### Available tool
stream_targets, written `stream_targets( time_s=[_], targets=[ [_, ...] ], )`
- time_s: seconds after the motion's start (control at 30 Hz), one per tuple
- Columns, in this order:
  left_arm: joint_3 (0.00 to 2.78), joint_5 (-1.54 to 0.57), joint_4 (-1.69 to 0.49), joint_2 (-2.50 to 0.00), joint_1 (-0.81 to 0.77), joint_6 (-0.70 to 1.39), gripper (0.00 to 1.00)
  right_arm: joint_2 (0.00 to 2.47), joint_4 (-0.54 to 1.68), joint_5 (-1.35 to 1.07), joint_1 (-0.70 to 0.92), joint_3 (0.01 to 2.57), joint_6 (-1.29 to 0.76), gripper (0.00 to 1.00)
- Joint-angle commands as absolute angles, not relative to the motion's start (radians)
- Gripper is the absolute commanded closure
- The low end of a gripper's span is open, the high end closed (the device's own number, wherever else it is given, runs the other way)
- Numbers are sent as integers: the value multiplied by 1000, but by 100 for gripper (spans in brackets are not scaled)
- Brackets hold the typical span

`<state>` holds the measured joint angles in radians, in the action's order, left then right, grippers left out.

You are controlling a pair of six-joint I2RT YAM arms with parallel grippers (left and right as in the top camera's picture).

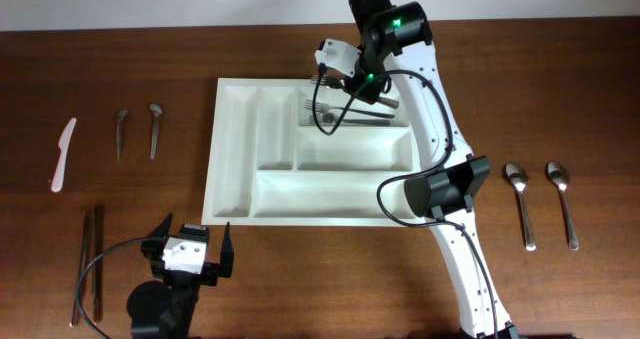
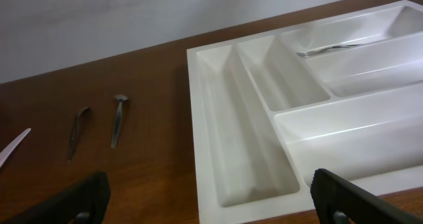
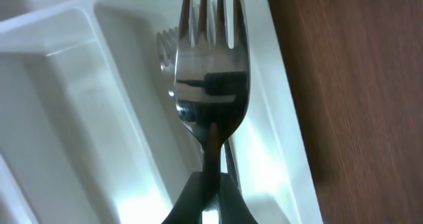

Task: Pack container
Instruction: 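Carry the fork with the right gripper into the top-right compartment, then open the right gripper to drop the fork, withdraw right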

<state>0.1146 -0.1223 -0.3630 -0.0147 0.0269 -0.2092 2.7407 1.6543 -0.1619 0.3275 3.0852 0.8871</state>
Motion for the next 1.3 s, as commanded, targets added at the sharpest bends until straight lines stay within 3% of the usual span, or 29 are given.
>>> stream_targets(
  time_s=[0.0, 0.37, 0.97, 1.27],
  targets=[
    [111, -115, -364, -7, 32, -222, 1, 2690, 1662, -193, 321, 3067, 957, 96],
    [111, -115, -364, -7, 32, -222, 1, 2690, 1610, -210, 299, 2915, 1021, 96],
    [111, -115, -364, -7, 32, -222, 1, 2692, 1549, -230, 301, 2885, 1016, 94],
    [111, -115, -364, -7, 32, -222, 1, 2705, 1544, -229, 300, 2876, 1016, 83]
  ],
)
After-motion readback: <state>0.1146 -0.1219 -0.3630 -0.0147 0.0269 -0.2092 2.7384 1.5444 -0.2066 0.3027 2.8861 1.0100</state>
